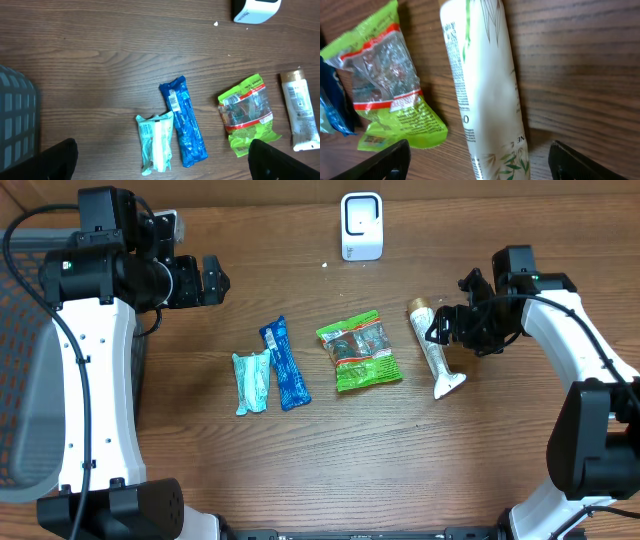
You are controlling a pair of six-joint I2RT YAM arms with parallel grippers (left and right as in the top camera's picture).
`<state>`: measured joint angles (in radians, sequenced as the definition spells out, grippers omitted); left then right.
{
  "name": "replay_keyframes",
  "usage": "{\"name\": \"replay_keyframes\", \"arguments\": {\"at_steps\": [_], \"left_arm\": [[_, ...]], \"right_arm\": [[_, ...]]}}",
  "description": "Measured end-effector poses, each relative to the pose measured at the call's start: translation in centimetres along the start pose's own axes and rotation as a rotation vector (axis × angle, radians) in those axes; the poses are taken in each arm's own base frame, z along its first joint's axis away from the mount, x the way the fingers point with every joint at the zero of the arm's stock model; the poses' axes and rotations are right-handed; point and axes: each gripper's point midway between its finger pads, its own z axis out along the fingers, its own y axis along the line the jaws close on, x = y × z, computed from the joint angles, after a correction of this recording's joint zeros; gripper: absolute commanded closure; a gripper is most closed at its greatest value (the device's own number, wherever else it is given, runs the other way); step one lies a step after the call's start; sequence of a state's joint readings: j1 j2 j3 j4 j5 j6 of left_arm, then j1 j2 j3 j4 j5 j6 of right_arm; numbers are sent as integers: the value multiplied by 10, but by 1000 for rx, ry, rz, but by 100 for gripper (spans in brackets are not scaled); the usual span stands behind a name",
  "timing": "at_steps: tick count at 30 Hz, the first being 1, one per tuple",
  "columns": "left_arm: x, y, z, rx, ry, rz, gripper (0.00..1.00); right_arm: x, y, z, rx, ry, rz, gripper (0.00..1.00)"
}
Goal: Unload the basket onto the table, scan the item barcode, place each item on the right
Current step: 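Lower the right gripper onto the white tube and close on it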
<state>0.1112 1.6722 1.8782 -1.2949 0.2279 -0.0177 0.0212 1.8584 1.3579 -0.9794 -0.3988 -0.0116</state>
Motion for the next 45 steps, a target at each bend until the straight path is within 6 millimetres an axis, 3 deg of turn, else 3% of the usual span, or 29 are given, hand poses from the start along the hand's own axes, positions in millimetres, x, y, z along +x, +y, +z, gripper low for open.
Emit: {"name": "replay_keyframes", "arguments": {"at_steps": [24,36,41,45], "left_arm": [[-2,-1,0,8,-8,23,0],[-2,-1,0,8,-8,23,0],[-2,-1,0,8,-8,23,0],[-2,-1,0,8,-8,23,0]], "right_arm": [[9,-3,14,81,20,-54,12],[14,-24,28,157,10,-73,11],[16,-28,36,161,-2,-87,16],[24,-33,44,161,6,-86,28]]}}
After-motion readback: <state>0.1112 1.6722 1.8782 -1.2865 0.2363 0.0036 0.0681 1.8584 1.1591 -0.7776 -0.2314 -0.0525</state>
